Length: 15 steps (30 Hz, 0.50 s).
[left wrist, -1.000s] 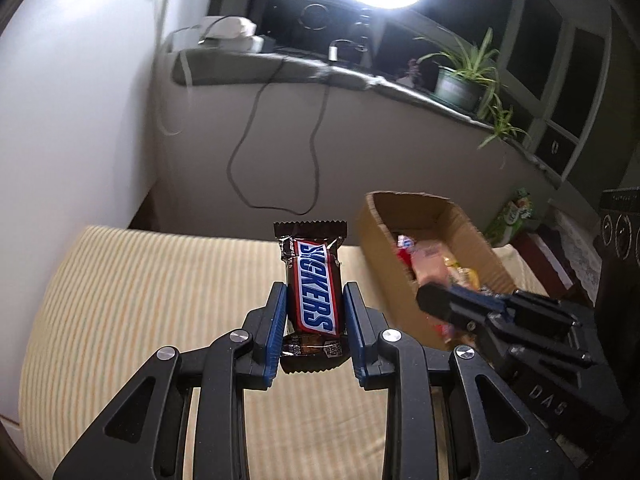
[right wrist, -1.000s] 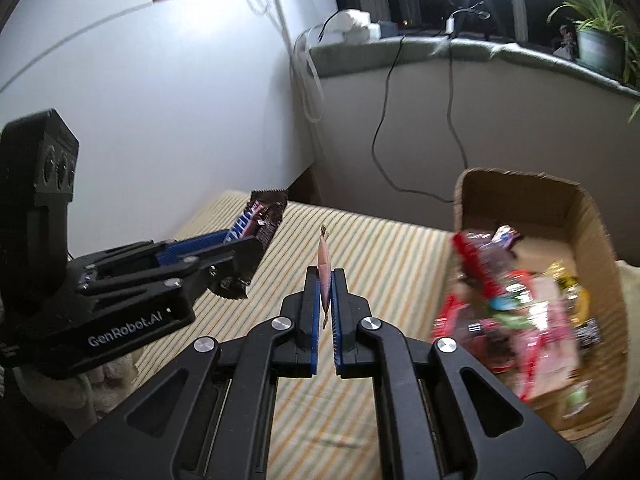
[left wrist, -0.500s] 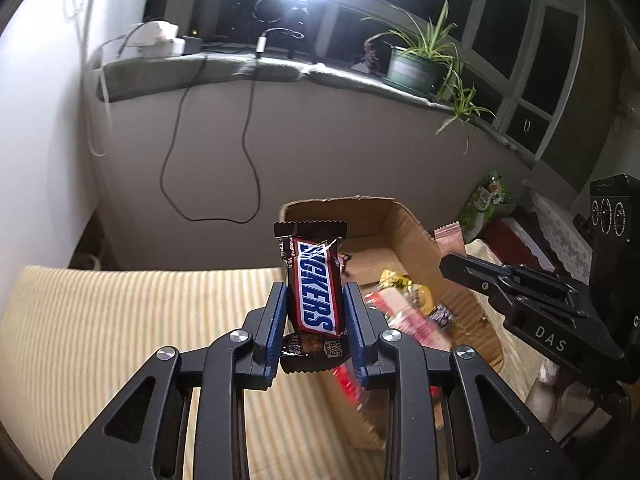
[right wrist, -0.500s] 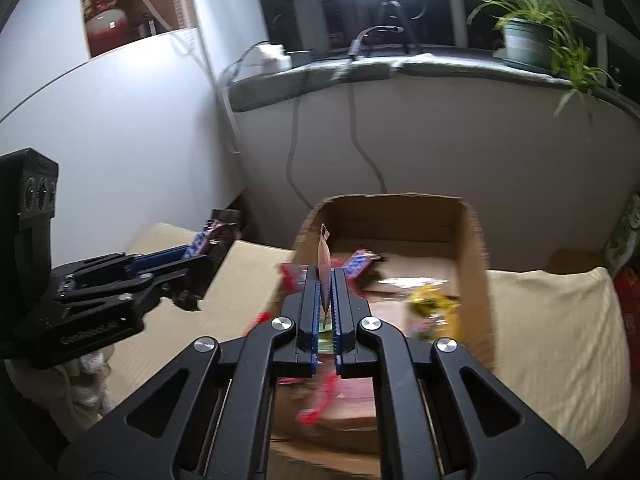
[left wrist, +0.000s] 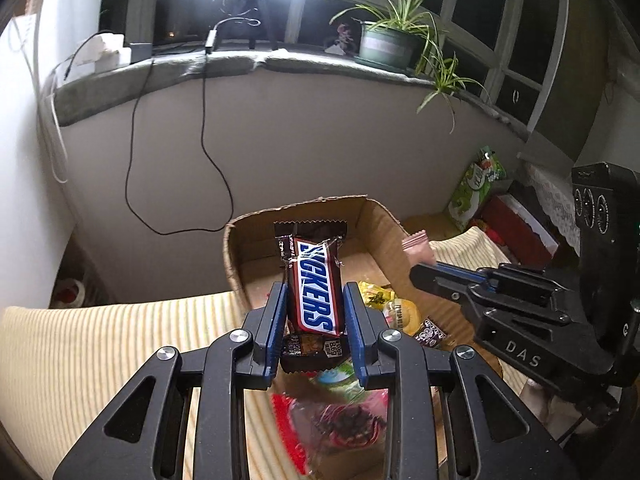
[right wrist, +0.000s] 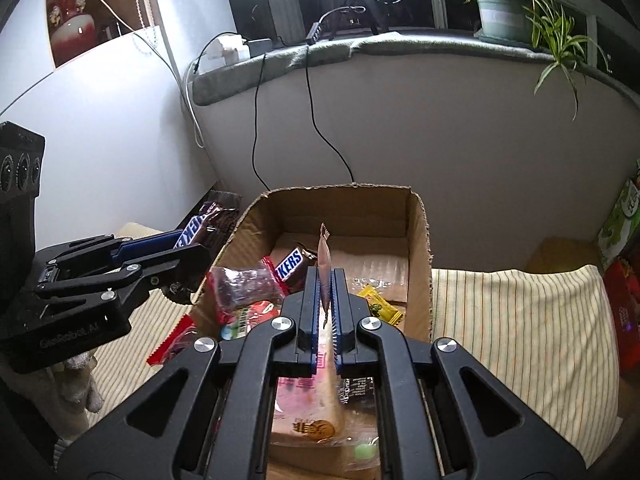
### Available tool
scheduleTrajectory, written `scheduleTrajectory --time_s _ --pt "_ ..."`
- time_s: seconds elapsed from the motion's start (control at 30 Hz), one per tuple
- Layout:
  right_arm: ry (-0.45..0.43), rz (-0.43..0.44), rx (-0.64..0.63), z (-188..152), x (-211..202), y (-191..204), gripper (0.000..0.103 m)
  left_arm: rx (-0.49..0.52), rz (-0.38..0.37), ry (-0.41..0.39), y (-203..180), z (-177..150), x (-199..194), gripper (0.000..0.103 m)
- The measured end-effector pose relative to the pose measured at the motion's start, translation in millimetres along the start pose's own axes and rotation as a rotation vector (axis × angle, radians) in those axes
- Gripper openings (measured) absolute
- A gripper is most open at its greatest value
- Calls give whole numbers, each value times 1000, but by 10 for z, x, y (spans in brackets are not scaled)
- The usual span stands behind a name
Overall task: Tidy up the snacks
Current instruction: 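Carry the Snickers bar in the left tool to the box while the right carries the pink candy, then open both tools over the box to drop the Snickers bar and pink candy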
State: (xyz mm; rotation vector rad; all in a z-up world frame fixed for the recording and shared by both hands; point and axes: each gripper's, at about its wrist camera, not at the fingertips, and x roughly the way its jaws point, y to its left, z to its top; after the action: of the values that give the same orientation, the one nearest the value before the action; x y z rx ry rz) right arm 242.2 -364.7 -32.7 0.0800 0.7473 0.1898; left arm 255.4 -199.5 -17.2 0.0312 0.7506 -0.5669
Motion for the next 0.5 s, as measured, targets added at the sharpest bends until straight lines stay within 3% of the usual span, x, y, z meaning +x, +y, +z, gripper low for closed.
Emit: scheduleTrajectory --time_s 0.5 --pt "27 5 25 -48 94 -110 5 43 5 13 -172 15 67 27"
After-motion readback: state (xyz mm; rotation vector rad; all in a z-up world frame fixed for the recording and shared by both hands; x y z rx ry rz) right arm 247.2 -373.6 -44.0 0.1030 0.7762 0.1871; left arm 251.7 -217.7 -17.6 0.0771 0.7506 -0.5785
